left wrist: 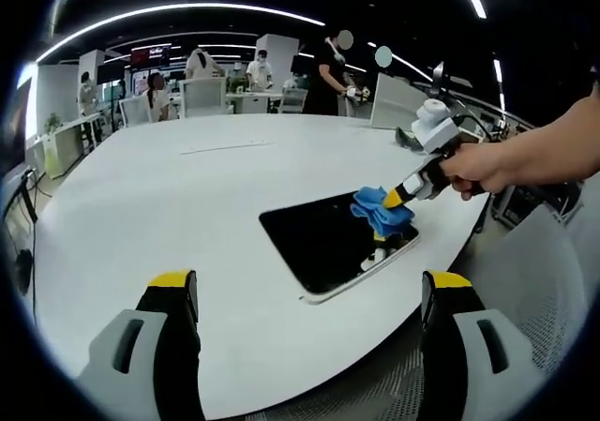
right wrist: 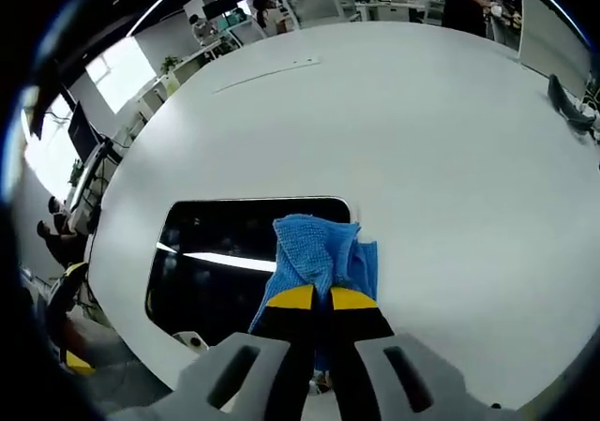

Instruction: Wipe the mirror surface with the cleaning cloth until all visible marks leave the cleaned area.

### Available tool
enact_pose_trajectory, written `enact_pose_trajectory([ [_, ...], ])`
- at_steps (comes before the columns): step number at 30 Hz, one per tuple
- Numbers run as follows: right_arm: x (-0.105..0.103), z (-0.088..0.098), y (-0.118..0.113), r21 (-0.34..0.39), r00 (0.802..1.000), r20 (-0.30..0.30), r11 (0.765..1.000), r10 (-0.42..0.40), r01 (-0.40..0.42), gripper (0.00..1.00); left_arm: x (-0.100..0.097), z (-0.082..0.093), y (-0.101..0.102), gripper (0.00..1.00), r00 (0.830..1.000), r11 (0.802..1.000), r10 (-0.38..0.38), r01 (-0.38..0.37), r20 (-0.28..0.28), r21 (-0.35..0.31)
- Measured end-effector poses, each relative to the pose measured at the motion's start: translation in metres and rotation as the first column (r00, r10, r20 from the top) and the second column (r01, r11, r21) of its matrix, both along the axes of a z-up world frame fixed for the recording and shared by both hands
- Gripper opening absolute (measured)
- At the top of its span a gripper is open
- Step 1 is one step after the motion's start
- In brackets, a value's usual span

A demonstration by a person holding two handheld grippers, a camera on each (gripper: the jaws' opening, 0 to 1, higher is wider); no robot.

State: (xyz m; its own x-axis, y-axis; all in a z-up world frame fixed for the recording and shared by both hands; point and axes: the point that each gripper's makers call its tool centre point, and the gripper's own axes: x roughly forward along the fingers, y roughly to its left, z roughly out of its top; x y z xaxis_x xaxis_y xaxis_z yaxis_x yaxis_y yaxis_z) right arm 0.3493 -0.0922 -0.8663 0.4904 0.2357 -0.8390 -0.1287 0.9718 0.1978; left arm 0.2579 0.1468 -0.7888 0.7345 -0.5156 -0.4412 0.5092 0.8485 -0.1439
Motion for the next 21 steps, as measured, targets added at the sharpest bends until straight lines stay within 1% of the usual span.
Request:
enact_pose_trajectory([
  [7, -0.015, -0.001, 0.002, 0.001, 1.000, -0.004, 1.000, -0.005, 0.005, 0.00, 0.001, -0.001, 0.000, 0.99, 1.000, 1.000, 0.002, -0.002, -0.002, 0.008],
  [15, -0.033, -0.001, 0.004, 0.010, 1.000, -0.026, 1.000, -0.015, 0.016, 0.00, 0.001, -0.004, 0.001, 0.99, 1.000, 1.000, -0.001, 0.001, -0.007, 0.017],
  [18, -0.036, -0.001, 0.006, -0.007, 1.000, -0.019, 1.000, 0.003, -0.004, 0.00, 0.001, -0.004, -0.001, 0.99, 1.000, 1.000, -0.016, 0.016, 0.001, 0.026],
  [21, -0.041, -0.001, 0.005, 0.014, 1.000, -0.027, 1.000, -0.015, 0.016, 0.00, 0.001, -0.003, 0.000, 0.99, 1.000, 1.000, -0.009, 0.009, 0.006, 0.025],
])
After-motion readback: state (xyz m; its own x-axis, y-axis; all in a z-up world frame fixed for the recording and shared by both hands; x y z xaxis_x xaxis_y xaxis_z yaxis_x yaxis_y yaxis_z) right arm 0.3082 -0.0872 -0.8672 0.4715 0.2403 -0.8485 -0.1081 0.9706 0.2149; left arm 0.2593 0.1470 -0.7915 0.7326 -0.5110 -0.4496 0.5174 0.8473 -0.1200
